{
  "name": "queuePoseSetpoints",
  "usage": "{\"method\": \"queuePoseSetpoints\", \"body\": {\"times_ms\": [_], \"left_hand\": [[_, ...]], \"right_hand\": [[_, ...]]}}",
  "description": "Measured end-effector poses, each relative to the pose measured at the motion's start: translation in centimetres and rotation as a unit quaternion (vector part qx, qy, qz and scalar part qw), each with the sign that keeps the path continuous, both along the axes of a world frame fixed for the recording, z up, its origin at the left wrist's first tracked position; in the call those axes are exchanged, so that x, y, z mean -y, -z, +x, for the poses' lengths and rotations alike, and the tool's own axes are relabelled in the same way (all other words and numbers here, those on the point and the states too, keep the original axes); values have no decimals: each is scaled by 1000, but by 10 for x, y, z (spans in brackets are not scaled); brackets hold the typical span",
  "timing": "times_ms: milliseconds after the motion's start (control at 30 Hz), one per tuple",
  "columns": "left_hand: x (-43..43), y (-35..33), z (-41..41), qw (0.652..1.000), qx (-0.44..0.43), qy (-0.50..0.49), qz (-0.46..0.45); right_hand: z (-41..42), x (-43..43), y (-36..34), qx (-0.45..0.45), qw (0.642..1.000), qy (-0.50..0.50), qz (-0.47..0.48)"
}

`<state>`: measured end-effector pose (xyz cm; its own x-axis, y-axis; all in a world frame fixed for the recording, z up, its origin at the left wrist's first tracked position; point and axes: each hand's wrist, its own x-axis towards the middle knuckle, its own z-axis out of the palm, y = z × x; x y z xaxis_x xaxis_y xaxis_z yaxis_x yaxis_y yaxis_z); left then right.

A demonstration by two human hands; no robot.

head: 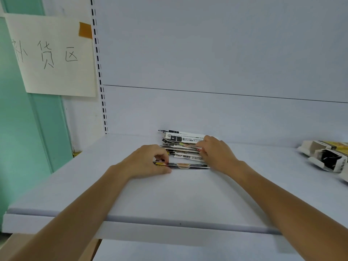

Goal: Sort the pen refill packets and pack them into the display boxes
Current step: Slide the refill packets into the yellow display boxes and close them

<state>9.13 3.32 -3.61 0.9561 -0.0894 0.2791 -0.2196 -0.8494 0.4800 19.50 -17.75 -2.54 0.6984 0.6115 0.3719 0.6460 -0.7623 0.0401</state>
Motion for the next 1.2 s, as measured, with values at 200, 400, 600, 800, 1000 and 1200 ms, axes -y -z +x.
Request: {"method": "queuePoseSetpoints", "body": {"times_ms": [200, 400, 600, 800, 1000, 1200], "left_hand": [[5, 3, 2, 1000, 9, 23, -14], [3, -3, 5, 994, 102, -26, 0], [1, -12, 2, 977, 154, -100, -104], [29, -19, -1, 972, 89, 50, -211], [34, -28, 2, 981, 162, 37, -101], [33, -22, -7, 987, 64, 62, -134]], "right_hand": [[-1, 3, 0, -13, 995, -3, 102], [-1, 2, -1, 93, 974, -68, 196], [-10, -3, -1, 142, 959, -141, 200], [-17, -19, -4, 179, 940, -130, 262], [-31, -24, -19, 8, 918, -138, 372], [-41, -24, -30, -195, 880, -98, 421]]}}
